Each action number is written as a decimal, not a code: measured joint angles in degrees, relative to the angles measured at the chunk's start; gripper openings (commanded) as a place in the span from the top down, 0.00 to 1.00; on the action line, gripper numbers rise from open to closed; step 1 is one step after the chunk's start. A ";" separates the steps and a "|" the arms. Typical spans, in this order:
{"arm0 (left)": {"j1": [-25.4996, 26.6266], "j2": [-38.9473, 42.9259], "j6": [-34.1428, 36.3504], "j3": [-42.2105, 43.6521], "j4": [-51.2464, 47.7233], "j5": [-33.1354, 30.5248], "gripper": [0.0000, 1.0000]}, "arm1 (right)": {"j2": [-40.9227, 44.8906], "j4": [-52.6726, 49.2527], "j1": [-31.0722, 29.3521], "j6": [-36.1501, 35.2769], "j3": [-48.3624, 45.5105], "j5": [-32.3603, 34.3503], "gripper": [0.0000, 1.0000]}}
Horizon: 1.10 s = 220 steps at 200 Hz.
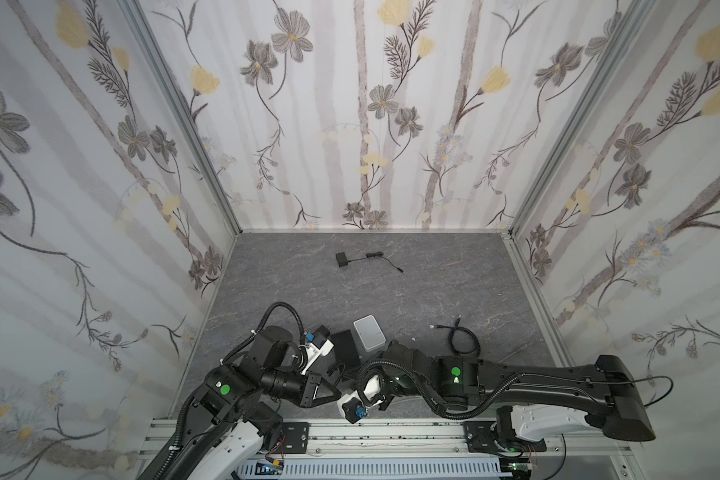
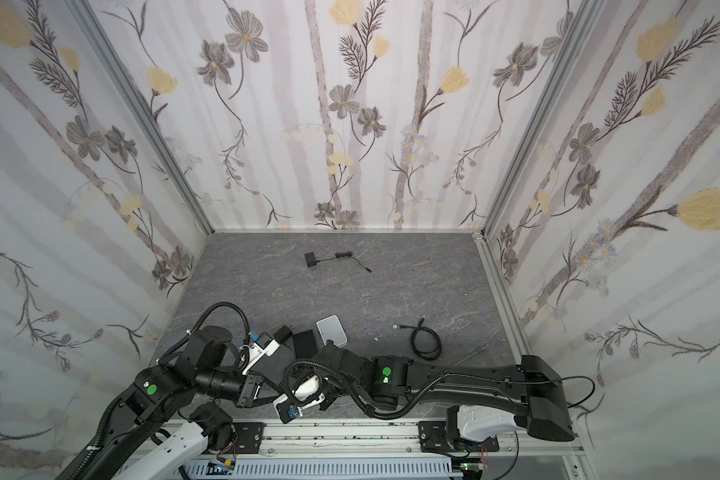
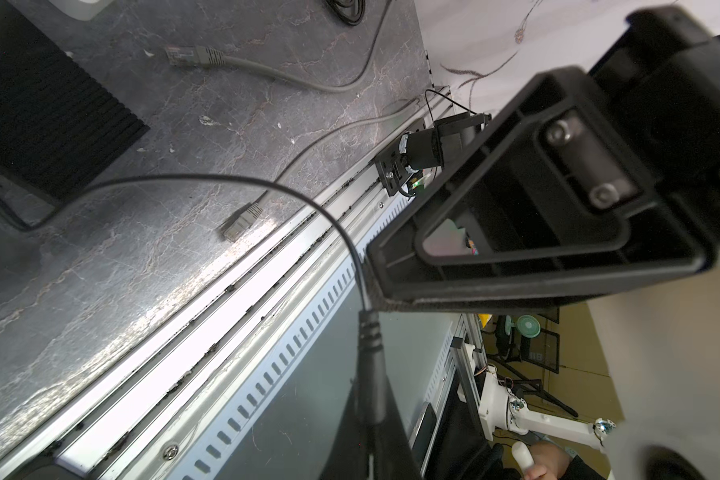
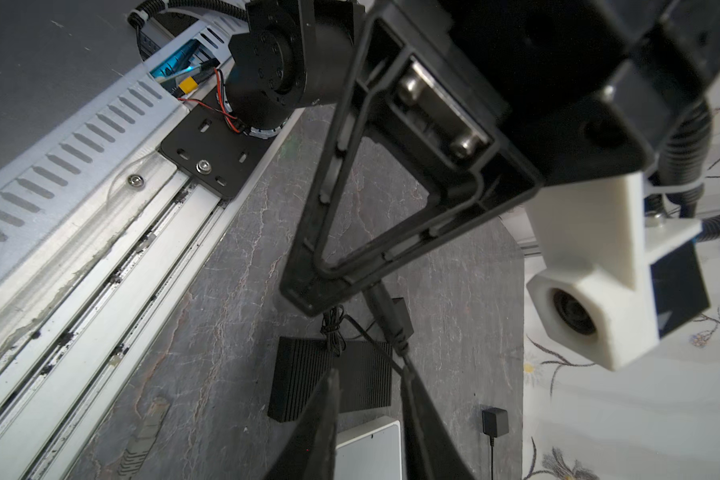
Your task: Insert the plug into the switch port
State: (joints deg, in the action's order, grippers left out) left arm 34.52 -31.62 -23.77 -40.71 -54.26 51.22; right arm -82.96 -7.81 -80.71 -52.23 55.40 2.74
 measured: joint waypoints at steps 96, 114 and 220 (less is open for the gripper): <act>-0.02 -0.04 -0.04 0.00 -0.02 -0.22 1.00 | -1.60 0.42 -0.98 -2.54 1.40 5.18 0.75; -0.02 -0.04 -0.04 0.00 0.00 -0.22 1.00 | -1.68 0.42 -1.09 -3.13 1.62 5.35 0.75; 0.00 -0.04 -0.04 0.00 0.00 -0.20 1.00 | -2.64 0.37 -1.79 -3.80 2.75 5.14 0.76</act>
State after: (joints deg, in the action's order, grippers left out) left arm 34.52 -31.66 -23.81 -40.71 -54.26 51.03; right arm -85.60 -7.44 -82.50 -56.03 58.15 7.88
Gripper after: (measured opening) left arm 0.050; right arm 0.236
